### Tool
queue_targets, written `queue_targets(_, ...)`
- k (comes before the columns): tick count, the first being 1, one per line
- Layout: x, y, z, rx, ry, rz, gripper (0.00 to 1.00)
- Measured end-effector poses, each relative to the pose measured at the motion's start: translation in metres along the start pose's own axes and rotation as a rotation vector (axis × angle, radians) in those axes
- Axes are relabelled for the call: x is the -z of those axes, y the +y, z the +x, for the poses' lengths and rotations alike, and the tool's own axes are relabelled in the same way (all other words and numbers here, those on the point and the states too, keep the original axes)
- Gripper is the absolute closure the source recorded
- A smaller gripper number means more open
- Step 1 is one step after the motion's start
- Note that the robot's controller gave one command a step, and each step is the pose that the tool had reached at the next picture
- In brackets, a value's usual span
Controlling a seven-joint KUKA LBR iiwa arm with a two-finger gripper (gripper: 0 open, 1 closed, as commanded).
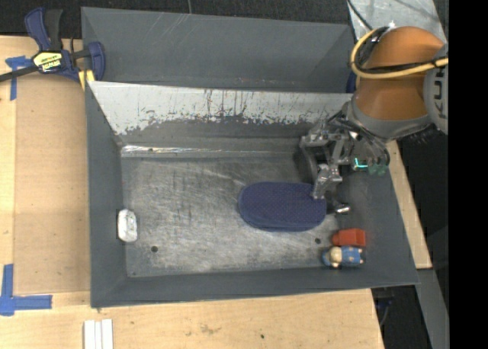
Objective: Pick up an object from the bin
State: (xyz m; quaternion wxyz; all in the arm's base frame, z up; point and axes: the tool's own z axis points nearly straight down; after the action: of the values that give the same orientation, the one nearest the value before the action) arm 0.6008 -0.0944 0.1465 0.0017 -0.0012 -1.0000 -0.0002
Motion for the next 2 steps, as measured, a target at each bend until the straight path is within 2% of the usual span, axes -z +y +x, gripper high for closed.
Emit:
queue_targets(1,-0.062,0.045,0.032,0.013,-0.019,0.005,0.0)
queue_targets(2,-0.057,0.074,-0.023,-0.065,-0.01,0.001,0.0)
